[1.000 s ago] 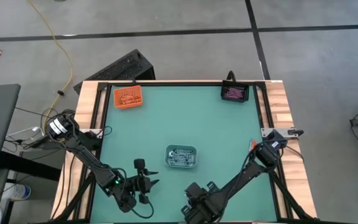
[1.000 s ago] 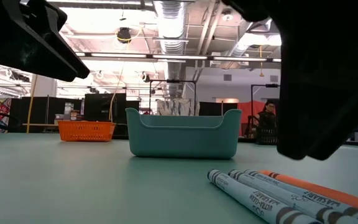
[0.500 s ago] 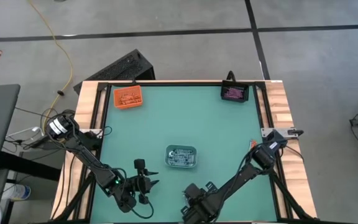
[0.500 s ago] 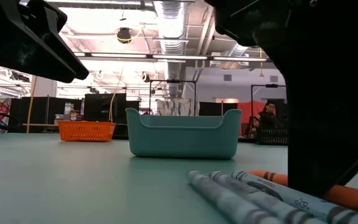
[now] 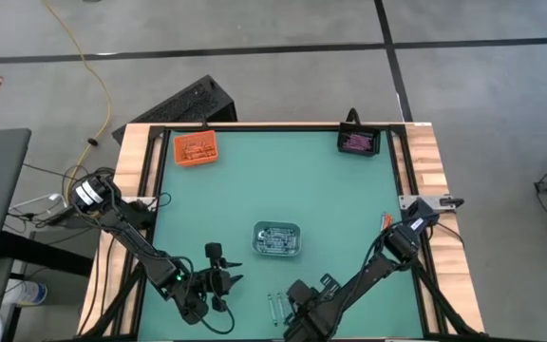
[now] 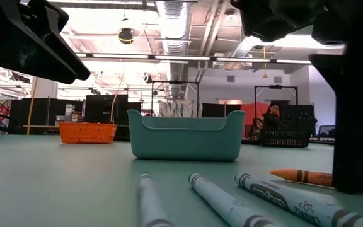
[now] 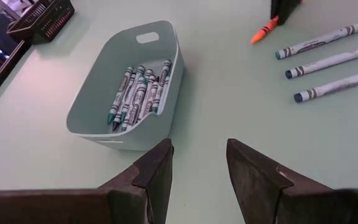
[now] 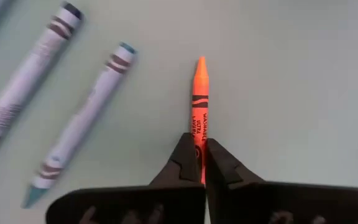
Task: Sort crayons
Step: Put the orange crayon into the orange bin
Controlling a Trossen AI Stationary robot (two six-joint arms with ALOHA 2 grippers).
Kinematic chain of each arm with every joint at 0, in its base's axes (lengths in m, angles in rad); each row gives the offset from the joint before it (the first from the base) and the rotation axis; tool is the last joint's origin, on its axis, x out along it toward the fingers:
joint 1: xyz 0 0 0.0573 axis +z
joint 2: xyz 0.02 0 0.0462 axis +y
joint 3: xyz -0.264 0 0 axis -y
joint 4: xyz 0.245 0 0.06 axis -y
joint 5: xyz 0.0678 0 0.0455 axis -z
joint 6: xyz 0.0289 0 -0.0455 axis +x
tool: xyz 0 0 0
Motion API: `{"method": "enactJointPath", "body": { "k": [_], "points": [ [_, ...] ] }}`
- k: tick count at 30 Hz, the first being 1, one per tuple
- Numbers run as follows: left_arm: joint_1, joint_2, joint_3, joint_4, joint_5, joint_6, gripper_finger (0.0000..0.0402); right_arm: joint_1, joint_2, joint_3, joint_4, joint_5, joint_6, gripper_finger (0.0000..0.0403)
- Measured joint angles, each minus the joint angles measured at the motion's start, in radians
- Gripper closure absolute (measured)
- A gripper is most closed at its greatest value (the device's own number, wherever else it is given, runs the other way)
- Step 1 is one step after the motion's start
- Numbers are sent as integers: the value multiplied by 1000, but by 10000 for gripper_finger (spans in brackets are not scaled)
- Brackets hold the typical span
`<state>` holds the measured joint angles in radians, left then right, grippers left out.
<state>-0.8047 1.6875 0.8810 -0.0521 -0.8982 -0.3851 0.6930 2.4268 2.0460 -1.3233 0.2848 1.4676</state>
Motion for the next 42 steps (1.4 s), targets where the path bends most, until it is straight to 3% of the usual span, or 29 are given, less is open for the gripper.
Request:
{"method": "enactJointPath", "body": {
  "k": [8, 20, 27, 30, 37, 42],
  "points": [
    [0, 0, 0, 106, 0, 93, 260, 8, -9, 8, -80, 56, -18, 401],
    [31, 0, 0, 472, 9, 414, 260, 82, -24, 267, -247, 445, -75, 402],
    [60, -13, 0, 748, 225, 548, 260, 135, -59, 298, -191, 740, -226, 402],
    [69, -13, 0, 831, 248, 580, 260, 149, -66, 298, -159, 841, -281, 403],
    [121, -13, 0, 946, 248, 608, 260, 138, -80, 298, 19, 883, -531, 403],
    [156, -13, 0, 981, 398, 569, 260, 128, -91, 298, 113, 943, -657, 403]
  ]
}}
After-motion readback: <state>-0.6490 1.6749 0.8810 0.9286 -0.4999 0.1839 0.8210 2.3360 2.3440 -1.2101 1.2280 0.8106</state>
